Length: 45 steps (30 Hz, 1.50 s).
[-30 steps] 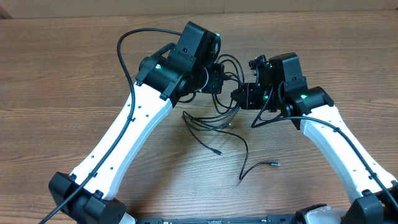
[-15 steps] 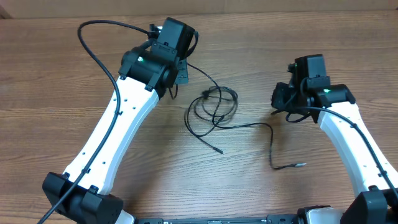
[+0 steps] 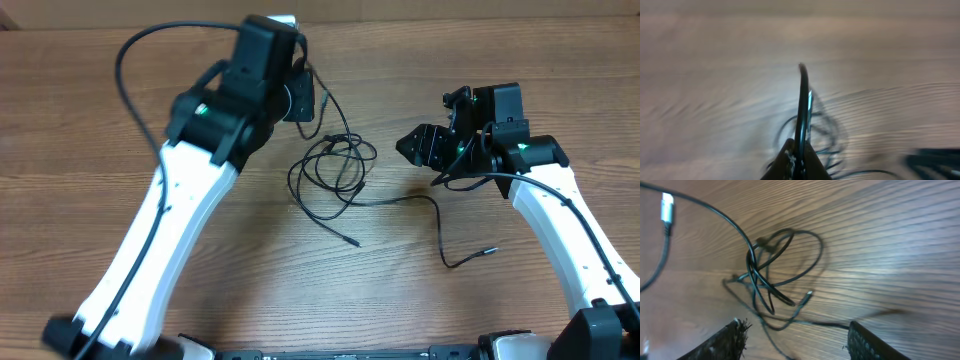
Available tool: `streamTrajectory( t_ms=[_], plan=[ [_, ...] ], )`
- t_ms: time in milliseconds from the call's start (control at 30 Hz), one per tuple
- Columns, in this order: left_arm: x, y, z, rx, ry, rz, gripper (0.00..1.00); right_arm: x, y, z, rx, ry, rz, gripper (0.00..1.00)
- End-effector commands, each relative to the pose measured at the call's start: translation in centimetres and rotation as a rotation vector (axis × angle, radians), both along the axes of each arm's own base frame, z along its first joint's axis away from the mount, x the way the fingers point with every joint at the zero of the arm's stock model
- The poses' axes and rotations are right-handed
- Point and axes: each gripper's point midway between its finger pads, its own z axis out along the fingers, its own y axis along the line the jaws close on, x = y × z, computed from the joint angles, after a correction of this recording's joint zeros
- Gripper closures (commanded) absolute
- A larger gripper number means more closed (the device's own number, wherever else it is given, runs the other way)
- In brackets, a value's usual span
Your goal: Untangle cables
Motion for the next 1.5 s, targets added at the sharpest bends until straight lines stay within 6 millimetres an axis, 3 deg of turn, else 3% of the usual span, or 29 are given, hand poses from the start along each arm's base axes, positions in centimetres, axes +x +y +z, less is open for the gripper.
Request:
streamTrajectory(
  t_ms=[0, 167, 400, 567, 767, 900, 1167, 1300, 1467],
  plan=[
    [-3.4, -2.0, 6.6, -0.131, -0.147, -0.192, 0.96, 0.0, 1.2, 1.3, 0.048, -0.028, 0.047, 0.33],
    [-6.2, -2.8, 12.5, -0.251, -0.303, -0.292, 0.96, -0.4, 2.6, 1.3, 0.051, -0.034, 0.086, 0.28],
    [-8.3, -4.2, 17.4, -0.367, -0.444, -0.418, 0.96, -1.2, 6.5, 1.3, 0.058, -0.076, 0.195, 0.2],
    [-8.9, -5.0, 19.1, -0.406, -0.5, -0.481, 0.96, -1.5, 8.4, 0.1, 0.025, -0.073, 0.238, 0.23],
    [-9.2, -5.2, 19.9, -0.421, -0.53, -0.508, 0.96, -1.1, 9.2, -2.6, -0.039, -0.032, 0.21, 0.24],
    [-7.0, -3.0, 17.9, -0.331, -0.489, -0.331, 0.96, -0.6, 9.4, -4.3, -0.021, 0.044, 0.127, 0.23],
    [-2.8, 2.9, 10.2, -0.044, -0.303, 0.044, 0.96, 1.7, 10.4, -6.1, 0.016, 0.039, 0.079, 0.28],
    [-1.3, 5.1, 6.6, 0.075, -0.21, 0.163, 0.96, 1.2, 10.7, -7.6, 0.011, 0.082, 0.092, 0.43],
    [0.3, 6.1, 3.1, 0.17, -0.128, 0.216, 0.96, 0.4, 11.7, -7.9, 0.03, 0.106, 0.127, 0.45]
  ],
)
